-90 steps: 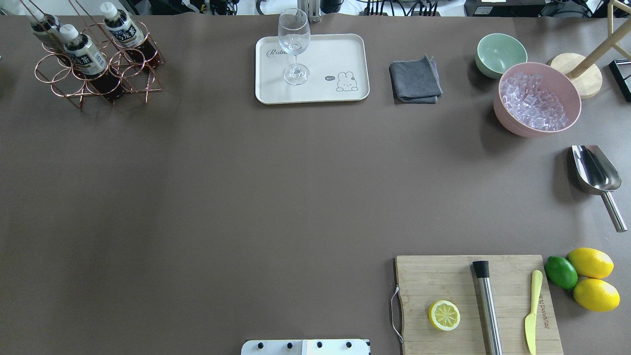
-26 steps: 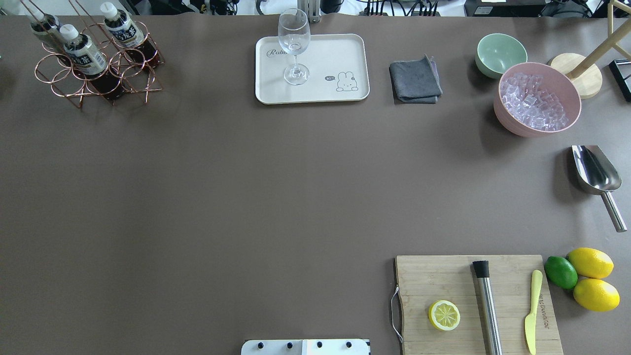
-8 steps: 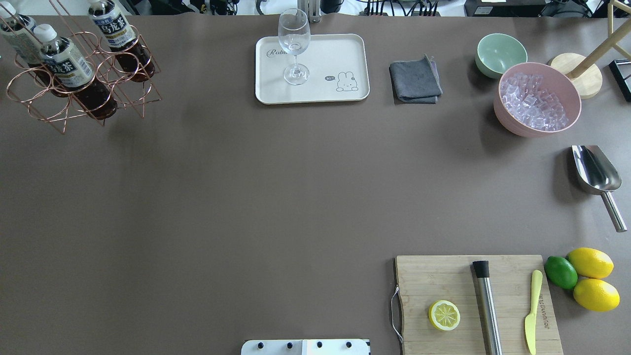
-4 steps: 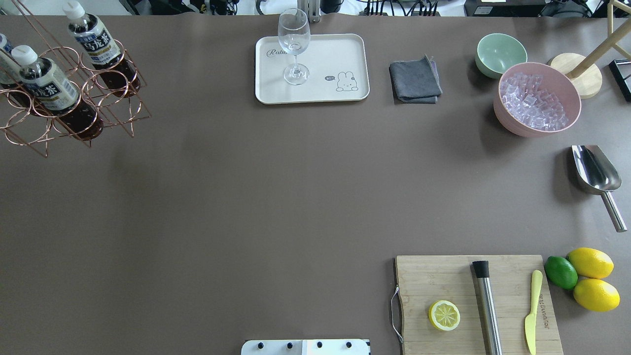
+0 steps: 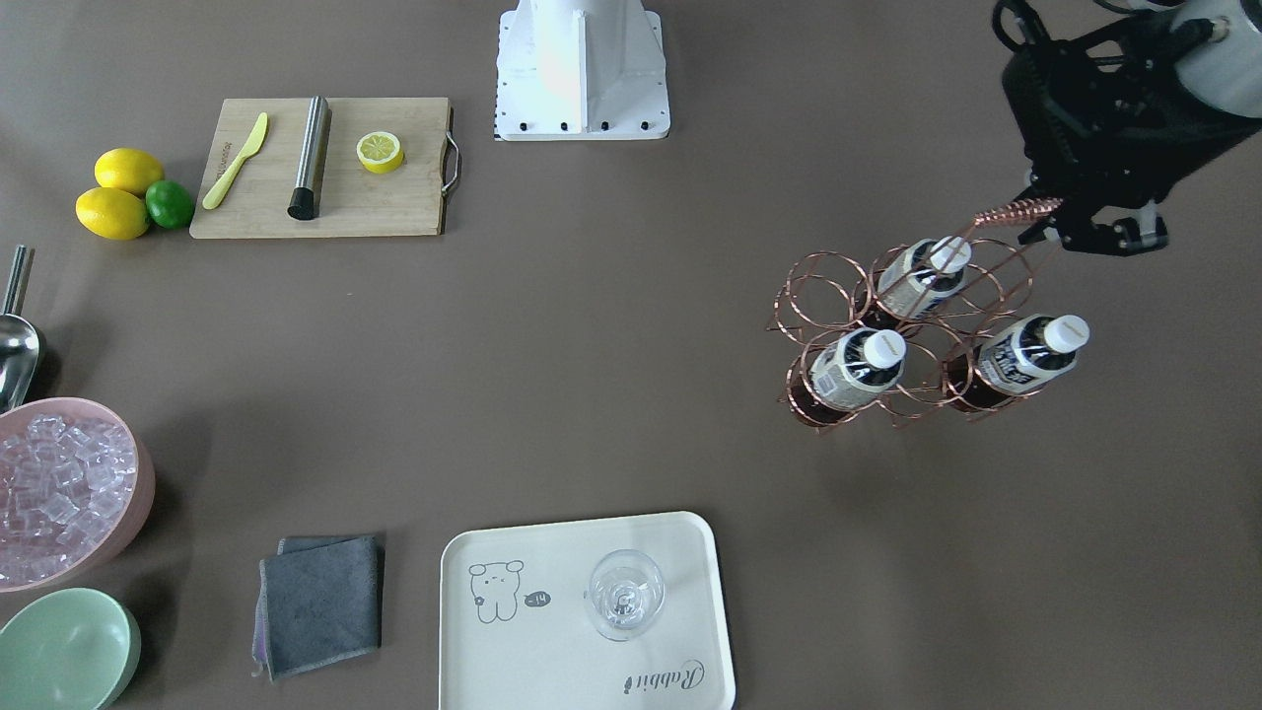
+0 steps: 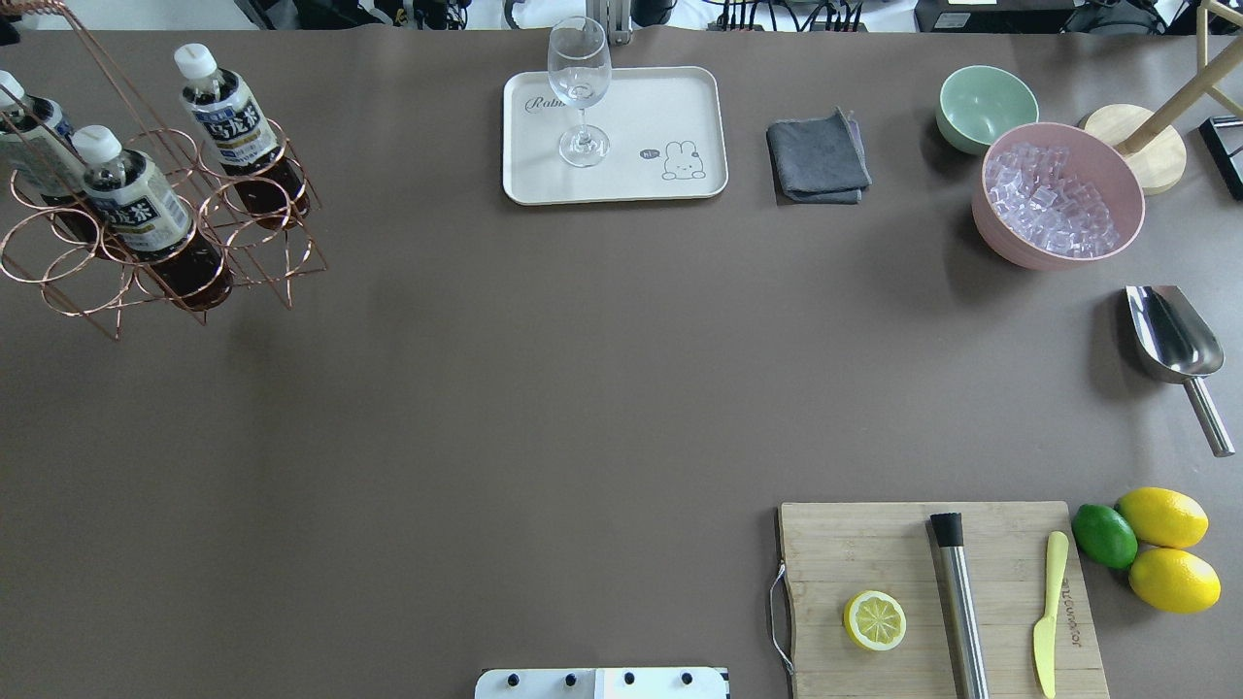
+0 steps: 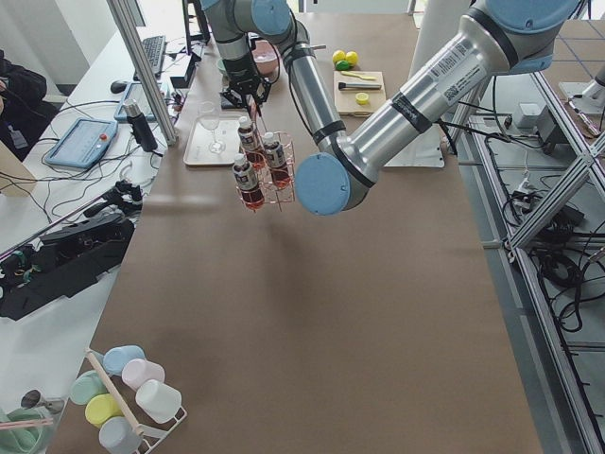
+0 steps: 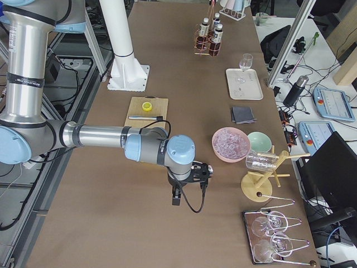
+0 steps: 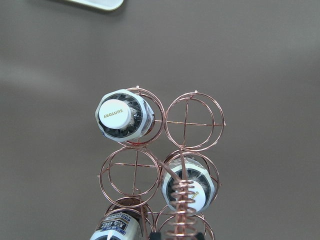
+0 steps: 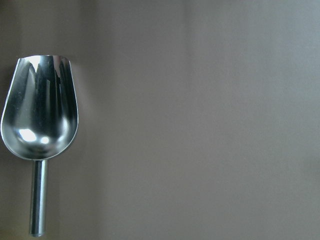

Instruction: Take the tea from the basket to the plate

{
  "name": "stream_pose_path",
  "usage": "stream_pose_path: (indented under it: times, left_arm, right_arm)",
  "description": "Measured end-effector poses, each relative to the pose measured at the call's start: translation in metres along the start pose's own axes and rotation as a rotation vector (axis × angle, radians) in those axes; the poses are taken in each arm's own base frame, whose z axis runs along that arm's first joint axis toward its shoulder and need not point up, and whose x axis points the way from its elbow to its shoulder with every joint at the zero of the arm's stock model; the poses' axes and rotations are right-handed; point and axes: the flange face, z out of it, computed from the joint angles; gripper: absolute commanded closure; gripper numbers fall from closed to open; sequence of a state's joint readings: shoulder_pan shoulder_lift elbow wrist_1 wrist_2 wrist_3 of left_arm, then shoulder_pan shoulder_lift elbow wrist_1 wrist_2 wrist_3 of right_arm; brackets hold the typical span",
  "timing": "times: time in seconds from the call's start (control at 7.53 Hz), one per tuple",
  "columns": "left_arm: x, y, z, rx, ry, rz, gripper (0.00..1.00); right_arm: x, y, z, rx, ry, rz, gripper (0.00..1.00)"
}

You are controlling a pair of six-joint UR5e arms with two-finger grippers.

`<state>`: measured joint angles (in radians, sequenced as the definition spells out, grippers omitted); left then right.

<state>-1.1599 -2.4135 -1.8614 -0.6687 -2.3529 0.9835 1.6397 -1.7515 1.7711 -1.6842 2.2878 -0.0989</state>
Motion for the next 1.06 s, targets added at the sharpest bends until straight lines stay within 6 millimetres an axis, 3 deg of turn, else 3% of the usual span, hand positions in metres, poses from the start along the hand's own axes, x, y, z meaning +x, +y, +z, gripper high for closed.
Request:
stream_pose_path:
  times: [0.27, 0.53, 0.8, 1.06]
  left_arm:
    - [0.032, -0.058, 0.012, 0.027, 0.004, 0.022, 1.00]
    - [0.065, -0.114, 0.024, 0.049, 0.022, 0.006, 1.00]
    - [0.089, -0.156, 0.032, 0.068, 0.045, -0.003, 1.00]
    - [0.112, -0.186, 0.047, 0.091, 0.067, -0.019, 1.00]
  right_arm:
    - [-0.057, -0.025, -0.009, -0.007, 0.100, -0.129, 0.00]
    - [-0.118, -0.071, -0.030, -0.035, 0.063, -0.076, 0.00]
    - [-0.192, -0.113, -0.047, -0.043, 0.042, 0.022, 0.00]
    - [-0.241, -0.124, -0.044, -0.059, 0.018, 0.063, 0.01]
